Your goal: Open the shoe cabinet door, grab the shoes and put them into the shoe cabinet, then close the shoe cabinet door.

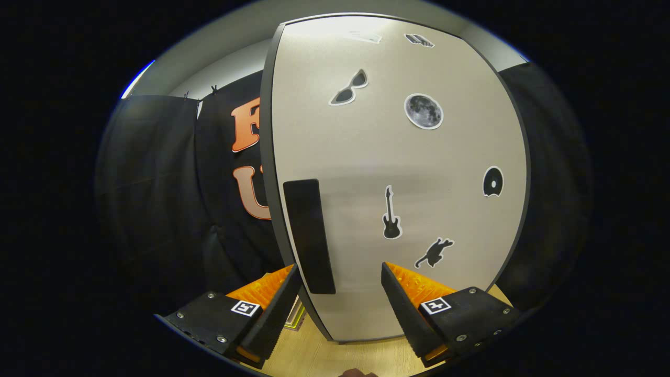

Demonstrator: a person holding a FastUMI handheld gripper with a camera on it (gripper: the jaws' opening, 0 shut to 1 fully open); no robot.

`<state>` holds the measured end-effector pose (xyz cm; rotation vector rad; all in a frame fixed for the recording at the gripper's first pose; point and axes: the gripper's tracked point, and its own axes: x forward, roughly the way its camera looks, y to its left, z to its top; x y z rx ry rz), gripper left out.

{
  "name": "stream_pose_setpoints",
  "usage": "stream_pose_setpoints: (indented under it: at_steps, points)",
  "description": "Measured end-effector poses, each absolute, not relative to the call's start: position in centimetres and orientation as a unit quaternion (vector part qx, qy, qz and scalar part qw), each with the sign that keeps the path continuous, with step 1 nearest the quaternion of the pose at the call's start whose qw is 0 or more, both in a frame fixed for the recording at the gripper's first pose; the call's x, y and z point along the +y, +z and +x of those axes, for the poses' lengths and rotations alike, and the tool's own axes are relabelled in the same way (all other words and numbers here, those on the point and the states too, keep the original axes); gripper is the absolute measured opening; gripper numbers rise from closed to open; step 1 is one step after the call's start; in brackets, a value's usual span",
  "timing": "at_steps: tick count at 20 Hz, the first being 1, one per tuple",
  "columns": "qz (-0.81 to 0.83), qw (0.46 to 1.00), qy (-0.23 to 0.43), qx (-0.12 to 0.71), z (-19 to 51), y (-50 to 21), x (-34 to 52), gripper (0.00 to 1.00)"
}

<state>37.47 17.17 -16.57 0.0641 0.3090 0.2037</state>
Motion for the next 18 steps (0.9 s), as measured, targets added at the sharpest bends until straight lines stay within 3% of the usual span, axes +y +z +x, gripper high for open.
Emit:
stream_pose_setpoints:
  at_steps: [18]
  points:
    - [0.047,0.994,0.035,0.087,16.3,-8.0,-1.1,0.95]
